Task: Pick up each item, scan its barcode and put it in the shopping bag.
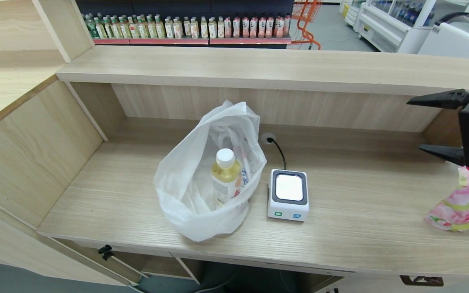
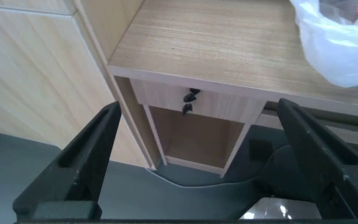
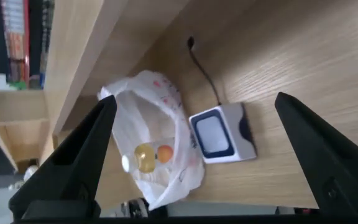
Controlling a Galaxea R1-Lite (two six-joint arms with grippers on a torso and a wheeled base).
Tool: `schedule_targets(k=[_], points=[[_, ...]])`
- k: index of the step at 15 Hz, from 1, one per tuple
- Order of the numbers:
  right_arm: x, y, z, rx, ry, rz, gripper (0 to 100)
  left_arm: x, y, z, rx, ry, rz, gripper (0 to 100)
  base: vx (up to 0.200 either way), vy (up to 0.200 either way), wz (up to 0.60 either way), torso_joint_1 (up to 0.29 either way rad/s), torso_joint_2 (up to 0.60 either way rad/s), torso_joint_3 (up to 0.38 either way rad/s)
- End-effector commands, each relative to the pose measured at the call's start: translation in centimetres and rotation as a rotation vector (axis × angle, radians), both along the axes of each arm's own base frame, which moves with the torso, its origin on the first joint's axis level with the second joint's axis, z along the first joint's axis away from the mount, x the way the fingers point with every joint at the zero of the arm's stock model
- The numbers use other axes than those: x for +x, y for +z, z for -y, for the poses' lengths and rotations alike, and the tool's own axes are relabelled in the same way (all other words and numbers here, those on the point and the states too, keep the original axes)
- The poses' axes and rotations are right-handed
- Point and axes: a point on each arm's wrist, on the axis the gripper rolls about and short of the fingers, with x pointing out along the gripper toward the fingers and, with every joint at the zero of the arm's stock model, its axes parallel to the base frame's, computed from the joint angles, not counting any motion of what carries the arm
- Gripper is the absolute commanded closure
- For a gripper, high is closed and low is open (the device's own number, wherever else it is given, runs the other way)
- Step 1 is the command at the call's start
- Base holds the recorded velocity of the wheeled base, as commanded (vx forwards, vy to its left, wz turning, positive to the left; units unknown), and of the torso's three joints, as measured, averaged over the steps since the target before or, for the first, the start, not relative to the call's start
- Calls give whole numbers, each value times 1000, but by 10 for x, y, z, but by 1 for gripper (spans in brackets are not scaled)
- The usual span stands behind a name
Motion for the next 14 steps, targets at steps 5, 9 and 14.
schedule_targets(k=[5, 9, 14], points=[[2, 2, 35, 153, -230, -195, 0, 0, 0, 0, 0, 2, 0, 0, 0, -160, 0, 3, 2, 1], [-7, -3, 43, 225, -346, -291, 0, 0, 0, 0, 0, 2, 0, 0, 0, 0, 0, 0, 0, 0], [-1, -12, 61, 245, -430, -379, 0, 0, 0, 0, 0, 2, 0, 0, 0, 0, 0, 0, 0, 0]])
